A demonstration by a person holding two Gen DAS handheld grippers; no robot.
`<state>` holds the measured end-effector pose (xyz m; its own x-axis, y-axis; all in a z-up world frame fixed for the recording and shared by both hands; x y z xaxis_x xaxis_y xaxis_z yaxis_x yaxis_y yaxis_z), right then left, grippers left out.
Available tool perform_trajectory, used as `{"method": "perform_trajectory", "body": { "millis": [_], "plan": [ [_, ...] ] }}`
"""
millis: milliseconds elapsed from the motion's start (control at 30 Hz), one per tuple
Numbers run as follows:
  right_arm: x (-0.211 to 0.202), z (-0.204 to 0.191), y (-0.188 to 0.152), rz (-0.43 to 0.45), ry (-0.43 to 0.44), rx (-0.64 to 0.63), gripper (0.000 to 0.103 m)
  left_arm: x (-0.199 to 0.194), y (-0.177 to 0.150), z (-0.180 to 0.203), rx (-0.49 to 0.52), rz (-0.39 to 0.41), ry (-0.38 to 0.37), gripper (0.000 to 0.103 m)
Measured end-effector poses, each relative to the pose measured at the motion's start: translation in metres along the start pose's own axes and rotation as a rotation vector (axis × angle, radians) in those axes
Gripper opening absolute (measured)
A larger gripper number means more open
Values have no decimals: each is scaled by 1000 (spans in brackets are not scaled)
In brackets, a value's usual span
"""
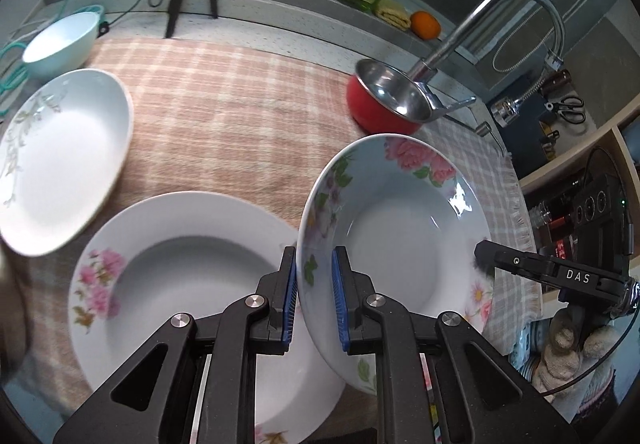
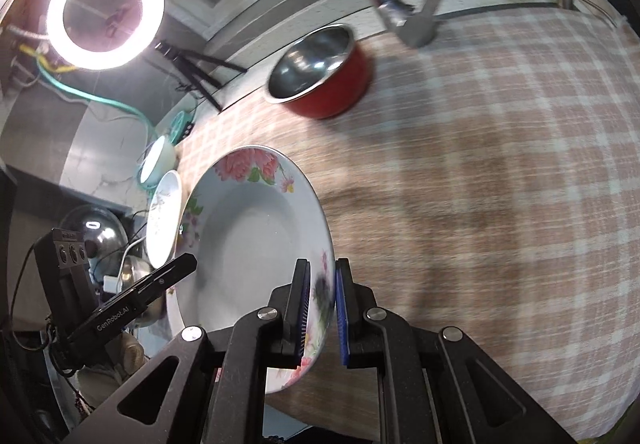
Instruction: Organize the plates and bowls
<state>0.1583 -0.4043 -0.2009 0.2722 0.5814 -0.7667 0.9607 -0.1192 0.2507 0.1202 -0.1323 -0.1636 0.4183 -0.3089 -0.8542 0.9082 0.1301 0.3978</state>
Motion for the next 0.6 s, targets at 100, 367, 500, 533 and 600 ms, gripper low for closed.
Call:
{"method": "perform_trajectory", "body": {
  "millis": [100,367,500,533,600],
  "plan": [
    [9,-17,-3,-13,12,-20,11,-10,-5,-15,-22,12,12,15],
    [35,-54,-15,-54,37,-63,11,-35,-20,-54,-75,37,41,15],
    [48,-68,-23,-75,48,-81,11,-42,-29,-72,-104,40,53,15],
    [51,-72,-25,-79,49,-84,11,-44,-31,-76,-111,40,54,15],
    [58,-79,-28,-89,52,-91,11,-47,-36,-84,-124,41,58,15]
  ]
}}
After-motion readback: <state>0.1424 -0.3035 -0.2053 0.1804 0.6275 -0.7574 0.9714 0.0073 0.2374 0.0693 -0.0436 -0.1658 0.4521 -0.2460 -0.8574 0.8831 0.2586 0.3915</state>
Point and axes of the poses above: each gripper's, at about its wrist camera, not at the fingertips, and x roughly the way its jaws point, z to its right, y to its top, the point moved 2 cm from there along x, roughly the way its jaws point, and after that the axes turned 4 degrees about y, right-handed, at the moved point
